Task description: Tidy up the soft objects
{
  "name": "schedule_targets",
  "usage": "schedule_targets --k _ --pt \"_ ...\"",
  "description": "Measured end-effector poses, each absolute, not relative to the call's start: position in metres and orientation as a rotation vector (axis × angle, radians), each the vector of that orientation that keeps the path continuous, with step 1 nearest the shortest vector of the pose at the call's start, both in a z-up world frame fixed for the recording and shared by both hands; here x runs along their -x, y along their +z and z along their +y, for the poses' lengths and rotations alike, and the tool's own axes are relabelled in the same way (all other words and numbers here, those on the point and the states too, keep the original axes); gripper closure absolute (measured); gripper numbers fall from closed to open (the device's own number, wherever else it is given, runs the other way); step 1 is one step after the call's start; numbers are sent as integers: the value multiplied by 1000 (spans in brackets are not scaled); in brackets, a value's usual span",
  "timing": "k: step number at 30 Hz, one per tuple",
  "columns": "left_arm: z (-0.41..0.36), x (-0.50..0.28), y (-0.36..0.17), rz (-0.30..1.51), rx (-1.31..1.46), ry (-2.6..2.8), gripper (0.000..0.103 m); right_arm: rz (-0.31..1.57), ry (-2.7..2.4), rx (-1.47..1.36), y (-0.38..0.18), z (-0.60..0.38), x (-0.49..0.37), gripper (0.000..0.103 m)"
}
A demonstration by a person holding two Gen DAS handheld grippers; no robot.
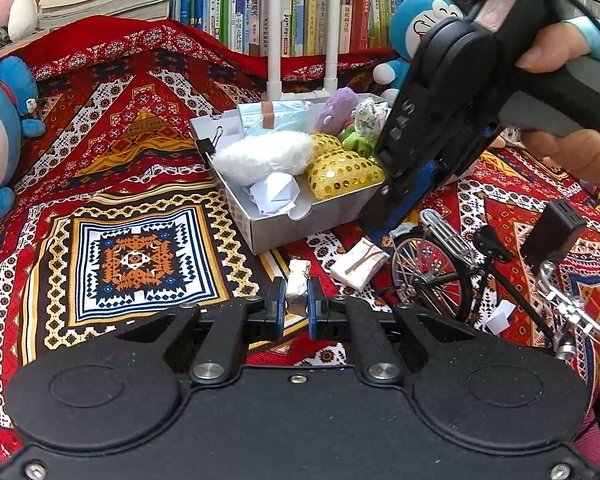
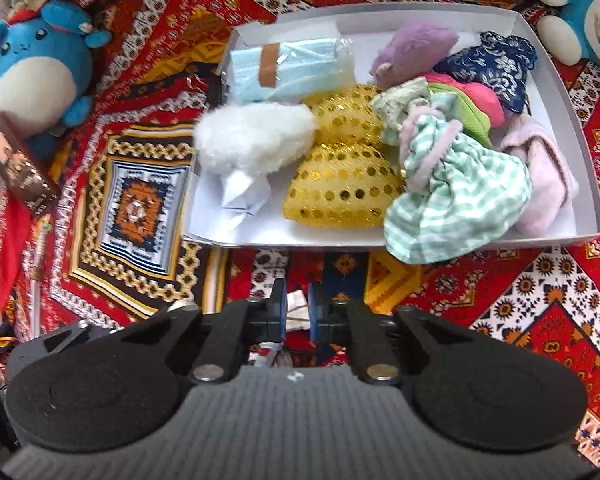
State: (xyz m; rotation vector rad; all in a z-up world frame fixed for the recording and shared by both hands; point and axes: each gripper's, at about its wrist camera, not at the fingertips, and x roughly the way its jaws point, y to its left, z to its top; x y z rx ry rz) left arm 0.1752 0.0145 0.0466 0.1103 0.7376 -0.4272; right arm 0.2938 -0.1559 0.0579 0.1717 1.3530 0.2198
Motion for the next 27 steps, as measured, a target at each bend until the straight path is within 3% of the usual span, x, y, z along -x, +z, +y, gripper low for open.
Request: schedule_targets --k 2,8,20,27 --pt "14 -172 47 738 -105 -434 93 1368 203 -154 54 -152 -295 59" --pt "16 -165 45 739 -105 -450 93 1428 199 -80 42 -138 -300 41" --pt "23 -167 39 757 -75 -445 93 1482 245 132 29 -93 -300 20" --pt "26 -163 37 761 -77 -447 93 1445 278 315 22 -68 -291 23"
